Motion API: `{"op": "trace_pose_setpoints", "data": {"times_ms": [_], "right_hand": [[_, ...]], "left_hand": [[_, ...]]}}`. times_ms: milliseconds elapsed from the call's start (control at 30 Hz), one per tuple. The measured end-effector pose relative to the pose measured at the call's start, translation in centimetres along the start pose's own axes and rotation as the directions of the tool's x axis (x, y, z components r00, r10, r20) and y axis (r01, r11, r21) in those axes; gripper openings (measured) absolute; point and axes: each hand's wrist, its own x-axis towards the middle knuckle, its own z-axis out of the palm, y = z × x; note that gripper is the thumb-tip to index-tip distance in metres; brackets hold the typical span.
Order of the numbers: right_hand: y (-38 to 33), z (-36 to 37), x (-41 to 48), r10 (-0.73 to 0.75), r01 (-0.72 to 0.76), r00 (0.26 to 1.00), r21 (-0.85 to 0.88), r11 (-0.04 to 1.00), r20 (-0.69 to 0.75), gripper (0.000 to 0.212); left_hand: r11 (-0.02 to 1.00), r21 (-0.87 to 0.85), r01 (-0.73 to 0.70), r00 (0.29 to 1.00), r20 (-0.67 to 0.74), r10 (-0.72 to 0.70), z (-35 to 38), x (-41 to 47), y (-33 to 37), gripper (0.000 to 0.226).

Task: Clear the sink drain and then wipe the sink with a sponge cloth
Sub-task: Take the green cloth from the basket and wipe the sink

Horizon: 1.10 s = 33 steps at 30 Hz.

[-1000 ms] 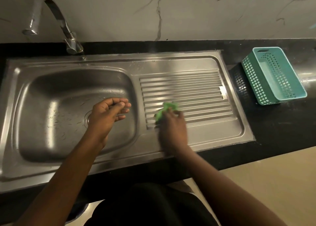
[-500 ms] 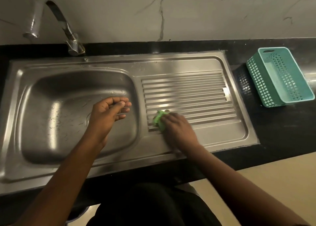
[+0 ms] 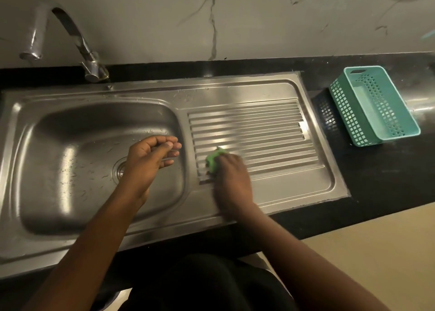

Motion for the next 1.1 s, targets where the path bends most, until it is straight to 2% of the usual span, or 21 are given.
{"op": "trace_pose_setpoints", "data": {"times_ms": [133, 200, 267, 333, 400, 467, 533, 633, 700, 767, 833, 933, 1000, 1100], "right_hand": [[-3.9, 1.2, 0.5, -0.275, 0.269, 0.955, 0.063, 0.961, 0.114, 0.033], [-3.1, 0.5, 1.5, -0.444, 0.439, 0.873, 0.068, 0.896, 0.202, 0.039], [-0.6, -0.7, 2.8, -0.525, 0.53, 0.817, 0.048, 0.846, 0.239, 0.041], [3.1, -2.6, 4.2, -0.422, 0.421, 0.884, 0.05, 0.905, 0.201, 0.042], [7.8, -5.0, 5.4, -0.233, 0.241, 0.961, -0.034, 0.97, 0.151, 0.05], [12.7, -7.5, 5.9, -0.029, 0.045, 0.992, -0.13, 0.991, 0.123, 0.051], [16.1, -9.2, 6.1, 0.175, -0.171, 0.983, -0.071, 0.983, 0.05, 0.034], [16.0, -8.8, 6.8, 0.431, -0.431, 0.89, 0.034, 0.902, -0.152, 0.032], [12.9, -6.9, 7.1, 0.474, -0.469, 0.85, 0.078, 0.88, -0.231, 0.028], [8.6, -4.2, 6.7, 0.398, -0.386, 0.892, 0.101, 0.917, -0.213, 0.027], [4.1, -1.4, 6.0, 0.288, -0.272, 0.943, 0.115, 0.955, -0.164, 0.036], [-2.9, 1.4, 5.4, 0.066, -0.062, 0.997, 0.072, 0.995, -0.046, 0.047], [-6.2, 2.4, 5.6, -0.076, 0.075, 0.997, 0.015, 0.997, 0.027, 0.046], [-6.9, 2.5, 6.4, -0.253, 0.264, 0.957, -0.058, 0.963, 0.144, 0.047]], "left_hand": [[1.0, 0.013, 0.002, 1.0, 0.014, -0.002, 1.1, 0.1, 0.4, 0.018], [1.0, 0.017, 0.006, 1.0, 0.021, -0.006, 1.5, 0.2, 0.5, 0.018], [1.0, 0.021, 0.008, 1.0, 0.02, -0.008, 1.6, 0.3, 0.7, 0.018], [1.0, 0.027, 0.004, 1.0, 0.02, -0.005, 1.4, 0.5, 0.7, 0.018], [1.0, 0.023, 0.0, 1.0, 0.014, 0.0, 1.0, 0.5, 0.6, 0.019], [1.0, 0.025, -0.002, 1.0, 0.002, 0.002, 0.6, 0.4, 0.4, 0.02], [1.0, 0.031, -0.002, 1.0, -0.01, 0.002, 0.1, 0.4, 0.2, 0.02], [0.999, 0.034, -0.003, 1.0, -0.025, 0.004, -0.4, 0.4, -0.1, 0.02], [0.999, 0.032, -0.005, 0.999, -0.035, 0.006, -0.5, 0.4, -0.3, 0.02], [1.0, 0.028, -0.006, 0.999, -0.038, 0.007, -0.6, 0.4, -0.3, 0.02], [1.0, 0.024, 0.001, 0.999, -0.043, 0.0, -0.5, 0.4, -0.3, 0.02], [1.0, 0.023, 0.011, 0.998, -0.056, -0.01, -0.1, 0.4, -0.2, 0.02], [1.0, 0.023, 0.012, 0.998, -0.066, -0.011, 0.1, 0.3, 0.0, 0.019], [0.999, 0.04, 0.005, 0.998, -0.067, -0.002, 0.2, 0.5, 0.3, 0.02]]}}
